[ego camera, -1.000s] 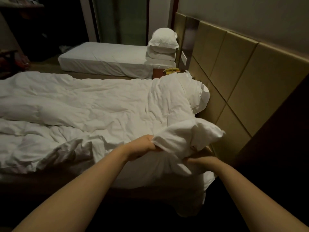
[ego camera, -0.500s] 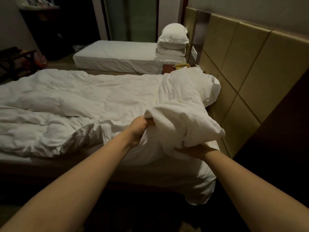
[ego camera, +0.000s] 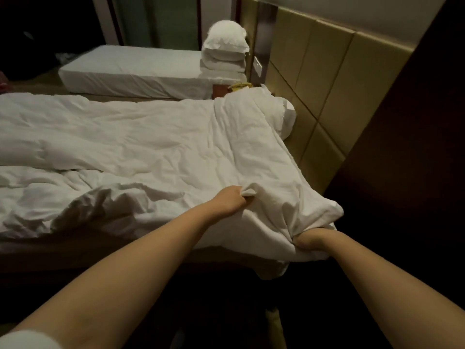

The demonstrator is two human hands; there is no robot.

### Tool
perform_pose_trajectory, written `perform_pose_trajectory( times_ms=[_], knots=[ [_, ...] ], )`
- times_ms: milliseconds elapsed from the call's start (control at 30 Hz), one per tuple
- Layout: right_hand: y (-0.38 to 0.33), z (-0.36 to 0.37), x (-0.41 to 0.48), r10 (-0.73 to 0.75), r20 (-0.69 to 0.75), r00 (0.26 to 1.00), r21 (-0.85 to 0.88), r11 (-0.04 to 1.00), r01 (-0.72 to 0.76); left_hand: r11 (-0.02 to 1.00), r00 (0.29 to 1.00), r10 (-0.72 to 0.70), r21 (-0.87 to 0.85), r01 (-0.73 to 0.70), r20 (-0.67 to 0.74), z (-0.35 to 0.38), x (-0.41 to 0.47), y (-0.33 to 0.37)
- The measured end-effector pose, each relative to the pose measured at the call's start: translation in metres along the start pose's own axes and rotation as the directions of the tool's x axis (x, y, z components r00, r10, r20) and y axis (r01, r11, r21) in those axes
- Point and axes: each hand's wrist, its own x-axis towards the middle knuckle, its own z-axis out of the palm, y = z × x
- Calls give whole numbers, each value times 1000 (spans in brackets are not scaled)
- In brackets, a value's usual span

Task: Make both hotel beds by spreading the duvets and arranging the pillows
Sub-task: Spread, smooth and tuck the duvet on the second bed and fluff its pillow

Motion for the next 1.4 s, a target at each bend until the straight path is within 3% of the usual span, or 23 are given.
perform_pose_trajectory(
  times_ms=[200,333,533,633,767,867,933,1167,1333,1400],
  knots=[
    [52,25,48,62,-69,996,20,998,-60,998,999,20,56,-23,50,20,-4,1],
    [80,29,41,177,-83,981,220,963,-155,997,987,72,27,-76,142,37,-9,15],
    [92,54,0,309,-11,951,98,947,-307,981,948,128,106,-165,291,63,-8,30],
    [88,65,-8,317,37,948,155,935,-318,974,938,130,134,-181,321,66,-7,21],
    [73,33,-14,178,-52,983,353,924,-148,980,968,118,130,-149,223,42,2,3],
    [47,-9,-20,56,-156,986,648,759,59,993,989,102,49,-107,103,9,14,-8],
    [24,-35,-19,-3,-244,970,741,644,188,995,994,101,3,-102,47,-15,23,-15],
    [-53,-94,-2,6,-429,903,723,602,339,992,992,126,-6,-126,-21,-97,58,-34],
    [-107,-136,23,59,-643,764,619,627,472,985,989,141,103,-136,-47,-150,91,-54],
    [-124,-148,34,27,-703,711,529,689,496,976,988,150,161,-144,-24,-168,109,-61]
  ],
)
